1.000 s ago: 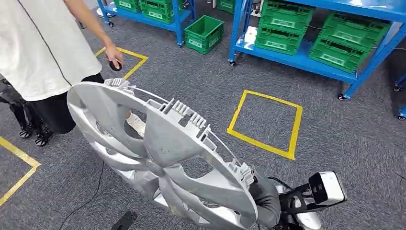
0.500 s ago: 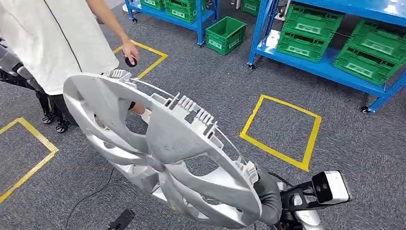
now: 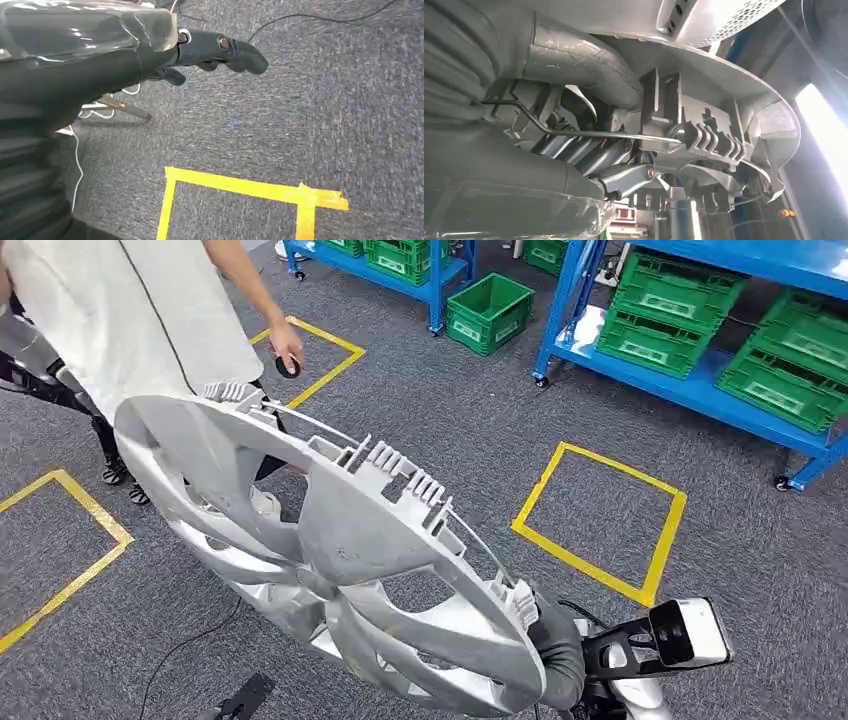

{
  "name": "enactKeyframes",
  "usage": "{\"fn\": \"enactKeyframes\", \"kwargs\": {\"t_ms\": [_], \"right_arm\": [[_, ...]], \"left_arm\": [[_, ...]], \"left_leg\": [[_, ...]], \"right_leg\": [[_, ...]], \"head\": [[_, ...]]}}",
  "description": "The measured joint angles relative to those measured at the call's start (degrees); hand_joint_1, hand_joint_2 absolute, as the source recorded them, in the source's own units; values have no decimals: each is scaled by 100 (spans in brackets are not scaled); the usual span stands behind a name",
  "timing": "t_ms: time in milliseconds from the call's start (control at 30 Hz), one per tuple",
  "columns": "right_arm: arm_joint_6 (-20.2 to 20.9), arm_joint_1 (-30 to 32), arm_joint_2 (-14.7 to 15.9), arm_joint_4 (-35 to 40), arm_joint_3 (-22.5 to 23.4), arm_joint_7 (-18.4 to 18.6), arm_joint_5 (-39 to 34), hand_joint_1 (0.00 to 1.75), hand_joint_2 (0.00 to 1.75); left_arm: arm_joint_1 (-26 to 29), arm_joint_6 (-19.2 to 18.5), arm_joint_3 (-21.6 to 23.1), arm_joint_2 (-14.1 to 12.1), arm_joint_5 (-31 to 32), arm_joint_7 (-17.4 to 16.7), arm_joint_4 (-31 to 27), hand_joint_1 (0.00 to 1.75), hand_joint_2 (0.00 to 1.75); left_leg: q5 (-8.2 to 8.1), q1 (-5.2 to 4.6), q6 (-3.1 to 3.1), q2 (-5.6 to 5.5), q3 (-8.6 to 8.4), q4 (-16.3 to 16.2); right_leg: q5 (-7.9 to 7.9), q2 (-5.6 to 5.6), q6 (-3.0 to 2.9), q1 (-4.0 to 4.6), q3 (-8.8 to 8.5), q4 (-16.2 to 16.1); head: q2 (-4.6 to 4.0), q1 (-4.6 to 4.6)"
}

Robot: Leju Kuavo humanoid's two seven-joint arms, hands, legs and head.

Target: Take the parts from the cabinet and place them on the table.

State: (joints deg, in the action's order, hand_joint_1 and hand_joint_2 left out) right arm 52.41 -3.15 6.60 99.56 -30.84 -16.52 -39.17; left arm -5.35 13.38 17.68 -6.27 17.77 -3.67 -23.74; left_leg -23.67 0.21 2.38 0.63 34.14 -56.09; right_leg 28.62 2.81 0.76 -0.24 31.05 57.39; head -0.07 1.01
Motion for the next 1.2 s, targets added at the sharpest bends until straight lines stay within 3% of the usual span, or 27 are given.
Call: {"fn": "enactKeyframes", "kwargs": {"t_ms": [33,67,133,167,200,233,300,333,367,400,467,500,533,567,633,667,700,733,767,833,867,1000,1033,1067,1133,1167,1200], "right_arm": [[0,0,6,-2,4,0,13,175,175],[4,-8,13,-2,7,-13,11,175,175],[11,6,20,-4,11,-22,13,175,175],[11,13,26,-9,11,-18,24,175,175],[11,22,42,-15,11,-17,31,175,175],[11,23,53,-22,11,-17,31,175,175],[11,20,59,-22,11,-17,31,175,175],[11,18,61,-22,11,-17,31,175,175],[13,23,61,-24,9,-20,33,175,175],[33,16,65,-26,9,-24,33,175,175],[44,15,61,-26,7,-26,37,175,175],[46,7,55,-26,7,-26,35,175,175],[50,-1,48,-24,7,-26,37,175,175],[55,0,33,-26,7,-26,35,175,175],[66,-2,20,-26,4,-26,35,175,175],[72,-1,18,-26,2,-24,39,175,175],[74,0,18,-31,-2,-24,42,175,175],[76,-1,18,-31,-2,-24,44,175,175],[81,-2,13,-31,-2,-24,44,175,175],[83,-14,2,-31,0,-24,44,175,175],[83,-16,-4,-31,-2,-24,44,175,175],[87,-34,-15,-31,-4,-24,44,175,175],[87,-34,-13,-24,0,-24,44,175,175],[87,-38,-11,-26,0,-24,44,175,175],[87,-34,-4,-26,2,-26,37,175,175],[87,-27,2,-31,2,-26,39,175,175],[87,-22,11,-42,0,-22,46,175,175]], "left_arm": [[-4,-4,-2,20,30,2,-11,0,175],[-32,-4,-9,24,35,2,-13,0,175],[-44,-7,-22,48,52,2,-15,0,175],[-42,-9,-24,55,76,-4,-15,0,175],[-41,-13,-26,59,87,-18,-15,0,175],[-42,-13,-28,68,96,-24,-15,0,175],[-44,-13,-28,92,109,-24,-15,0,175],[-43,-13,-31,94,129,-24,-17,0,175],[-44,-11,-42,92,142,-26,-17,0,175],[-38,-9,-61,90,146,-28,-17,0,175],[-15,-11,-105,87,153,-28,-17,0,175],[-12,-11,-120,68,153,-28,-17,0,175],[-8,-11,-125,74,153,-28,-17,0,175],[-15,-7,-131,68,162,-28,-20,0,175],[-17,-9,-144,57,203,-28,-26,0,175],[-9,-15,-149,63,205,-28,-26,0,175],[1,-15,-160,68,205,-31,-28,0,175],[6,-15,-173,68,210,-31,-28,0,175],[6,-15,-181,63,210,-31,-28,0,175],[3,-15,-195,41,212,-31,-46,0,175],[-12,-15,-210,24,212,-31,-48,0,175],[-19,-13,-227,9,212,-35,-57,0,175],[-7,-13,-227,15,212,-35,-70,0,175],[-20,-13,-227,28,212,-33,-81,0,175],[-35,-15,-227,39,214,-33,-83,0,175],[-32,-15,-227,50,214,-33,-83,0,175],[-28,-17,-227,50,212,-35,-83,0,175]], "left_leg": [[14,-13,10,-25,-54,60],[33,-10,40,-59,-62,66],[30,-16,41,-130,-52,64],[29,-18,42,-171,-44,60],[26,-18,38,-208,-43,55],[24,-16,35,-250,-44,49],[-7,-7,-10,-325,-43,-9],[-38,-6,-53,-358,-19,-65],[-73,-59,-94,-382,12,-114],[-71,-49,-107,-384,26,-114],[-61,-20,-137,-387,29,-103],[-84,-14,-157,-391,37,-135],[-170,-11,-197,-268,73,-250],[-347,-2,-236,-182,193,-533],[-801,27,-295,-101,681,-1523],[-915,40,-311,-88,896,-1927],[-889,45,-307,-80,976,-2046],[-744,46,-292,-70,919,-1880],[-495,43,-263,-67,721,-1459],[3,4,-135,11,156,-338],[-86,-51,-91,112,84,-179],[-39,-84,-2,6,75,-75],[24,-9,9,-11,-24,43],[45,-13,48,-49,-57,91],[44,-20,52,-105,-56,91],[39,-23,53,-139,-51,89],[37,-22,51,-173,-49,86]], "right_leg": [[74,-95,-3,-8,28,132],[231,-183,-39,-20,187,459],[569,-238,-71,-32,652,1360],[662,-247,-47,-31,870,1732],[617,-250,4,-33,924,1766],[456,-250,75,-47,825,1497],[4,-268,201,-89,357,468],[-127,-328,203,-118,173,26],[-131,-321,124,-85,157,25],[-142,-314,62,-71,158,53],[-155,-307,-9,-50,167,53],[-174,-297,-43,-125,158,35],[-175,-293,-65,-122,138,32],[-161,-277,-103,-119,128,32],[-151,-248,-117,-100,127,34],[-146,-230,-121,-94,127,35],[-141,-218,-126,-89,122,36],[-135,-205,-130,-81,111,36],[-127,-191,-137,-74,93,35],[-102,-171,-135,-62,51,28],[-89,-158,-115,-27,58,32],[-88,-78,-8,-4,24,-52],[-32,-96,-9,-18,60,30],[93,-170,-30,-13,167,264],[442,-237,-74,-27,606,1141],[602,-251,-71,-29,872,1626],[619,-254,-29,-29,1009,1836]], "head": [[0,-20],[0,-17],[0,-31],[0,-30],[0,-31],[0,-33],[0,-31],[0,-35],[0,-35],[0,-30],[0,-31],[0,-28],[0,-28],[0,0],[0,-2],[0,0],[0,-2],[0,0],[0,0],[0,-2],[0,-11],[0,2],[0,-11],[0,-15],[0,-31],[0,-31],[0,-33]]}}
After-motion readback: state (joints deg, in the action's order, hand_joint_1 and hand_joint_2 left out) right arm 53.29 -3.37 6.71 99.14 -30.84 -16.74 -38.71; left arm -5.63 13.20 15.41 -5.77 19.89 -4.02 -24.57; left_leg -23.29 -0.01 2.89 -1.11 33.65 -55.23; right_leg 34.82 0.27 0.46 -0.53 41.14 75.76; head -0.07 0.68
